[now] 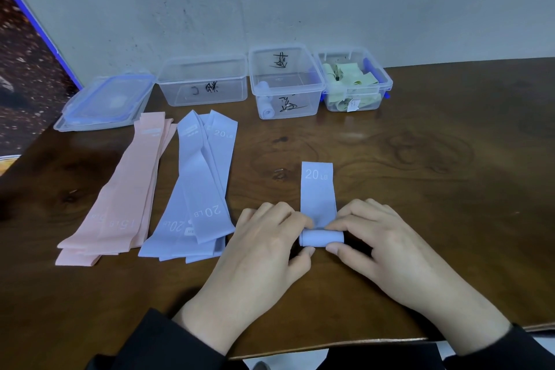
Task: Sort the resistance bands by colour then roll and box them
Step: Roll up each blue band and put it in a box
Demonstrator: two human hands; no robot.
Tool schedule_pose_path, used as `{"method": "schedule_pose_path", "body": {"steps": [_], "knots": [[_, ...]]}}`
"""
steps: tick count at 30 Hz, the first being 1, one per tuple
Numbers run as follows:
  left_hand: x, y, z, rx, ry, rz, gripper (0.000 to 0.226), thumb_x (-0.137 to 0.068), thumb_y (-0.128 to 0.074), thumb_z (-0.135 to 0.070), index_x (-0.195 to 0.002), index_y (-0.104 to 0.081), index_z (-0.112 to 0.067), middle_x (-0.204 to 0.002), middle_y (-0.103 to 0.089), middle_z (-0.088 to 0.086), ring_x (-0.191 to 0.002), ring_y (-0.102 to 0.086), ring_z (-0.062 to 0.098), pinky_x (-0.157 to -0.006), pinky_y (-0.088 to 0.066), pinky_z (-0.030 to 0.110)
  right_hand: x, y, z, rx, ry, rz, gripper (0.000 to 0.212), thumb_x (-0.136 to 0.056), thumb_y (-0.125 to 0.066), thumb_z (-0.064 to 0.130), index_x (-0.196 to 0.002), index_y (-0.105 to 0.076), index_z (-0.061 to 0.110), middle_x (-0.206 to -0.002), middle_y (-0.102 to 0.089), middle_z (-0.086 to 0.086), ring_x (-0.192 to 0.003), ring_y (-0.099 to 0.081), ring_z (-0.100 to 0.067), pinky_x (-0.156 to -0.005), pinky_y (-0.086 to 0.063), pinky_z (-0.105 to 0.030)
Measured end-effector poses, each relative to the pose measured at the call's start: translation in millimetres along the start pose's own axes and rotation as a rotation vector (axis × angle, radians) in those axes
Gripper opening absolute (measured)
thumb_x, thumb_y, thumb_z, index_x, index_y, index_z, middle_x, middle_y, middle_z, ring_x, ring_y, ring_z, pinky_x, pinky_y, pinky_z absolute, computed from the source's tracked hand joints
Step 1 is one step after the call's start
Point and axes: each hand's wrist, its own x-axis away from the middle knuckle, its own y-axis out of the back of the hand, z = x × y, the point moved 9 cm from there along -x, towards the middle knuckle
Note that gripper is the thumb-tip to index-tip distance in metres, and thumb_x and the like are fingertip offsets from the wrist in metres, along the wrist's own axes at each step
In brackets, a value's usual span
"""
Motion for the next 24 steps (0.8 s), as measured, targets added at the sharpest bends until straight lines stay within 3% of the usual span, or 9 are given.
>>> {"method": "schedule_pose_path", "body": {"steps": [4, 6, 9, 12, 16, 19, 24], "knots": [[-0.4, 0.5, 0.0, -0.006, 0.0, -0.007, 0.028, -0.094, -0.046, -0.044, -0.11, -0.064, -0.031, -0.1, -0.054, -0.016, -0.093, -0.046, 0.005, -0.081, -0.037, 0.025, -0.3, 0.5, -1.5, -0.002, -0.014, -0.007, 0.037, -0.095, -0.051, 0.057, -0.119, -0.067, 0.034, -0.107, -0.053, 0.025, -0.099, -0.053, -0.006, -0.086, -0.048, -0.034], [-0.7, 0.6, 0.0, -0.011, 0.002, -0.006, 0.032, -0.095, -0.043, -0.045, -0.112, -0.065, -0.03, -0.101, -0.054, -0.016, -0.094, -0.047, 0.005, -0.081, -0.039, 0.026, -0.5, 0.7, -2.2, -0.012, -0.021, -0.002, 0.031, -0.092, -0.055, 0.055, -0.115, -0.064, 0.036, -0.107, -0.053, 0.025, -0.099, -0.054, -0.007, -0.086, -0.048, -0.035], [0.0, 0.9, 1.6, -0.006, 0.015, -0.02, 0.031, -0.092, -0.05, -0.044, -0.116, -0.065, -0.029, -0.103, -0.056, -0.016, -0.095, -0.049, 0.005, -0.083, -0.038, 0.024, -0.9, 0.3, -2.4, -0.017, -0.019, -0.005, 0.023, -0.094, -0.055, 0.052, -0.107, -0.065, 0.035, -0.106, -0.055, 0.023, -0.097, -0.054, -0.009, -0.086, -0.047, -0.037], [-0.1, 0.3, 2.2, 0.012, 0.017, -0.021, 0.028, -0.091, -0.055, -0.041, -0.114, -0.063, -0.03, -0.102, -0.055, -0.017, -0.094, -0.047, 0.004, -0.083, -0.036, 0.024, -0.6, 0.6, -3.1, -0.005, -0.033, -0.008, 0.031, -0.096, -0.048, 0.054, -0.11, -0.067, 0.034, -0.106, -0.054, 0.023, -0.098, -0.054, -0.01, -0.085, -0.048, -0.035], [-0.1, 1.8, 1.1, 0.012, 0.012, -0.017, 0.031, -0.095, -0.041, -0.044, -0.113, -0.064, -0.03, -0.1, -0.052, -0.018, -0.092, -0.045, 0.003, -0.081, -0.039, 0.026, -0.2, 0.4, -3.8, -0.002, -0.045, 0.015, 0.036, -0.094, -0.052, 0.056, -0.12, -0.065, 0.035, -0.111, -0.053, 0.025, -0.103, -0.054, -0.007, -0.09, -0.048, -0.032], [0.4, 2.9, -0.5, 0.015, 0.012, -0.019, 0.036, -0.097, -0.038, -0.045, -0.113, -0.066, -0.03, -0.099, -0.051, -0.017, -0.091, -0.045, 0.004, -0.08, -0.04, 0.028, -0.9, 0.6, -3.0, -0.013, -0.041, 0.017, 0.025, -0.093, -0.057, 0.051, -0.112, -0.064, 0.037, -0.109, -0.053, 0.024, -0.101, -0.054, -0.009, -0.088, -0.047, -0.033], [-0.1, 2.1, 2.1, 0.017, 0.018, -0.027, 0.031, -0.092, -0.05, -0.044, -0.115, -0.065, -0.03, -0.101, -0.053, -0.017, -0.092, -0.047, 0.004, -0.081, -0.042, 0.028, 0.1, -0.1, -3.5, -0.011, -0.04, 0.007, 0.035, -0.095, -0.048, 0.057, -0.11, -0.07, 0.034, -0.106, -0.054, 0.023, -0.098, -0.053, -0.009, -0.087, -0.046, -0.033]]}}
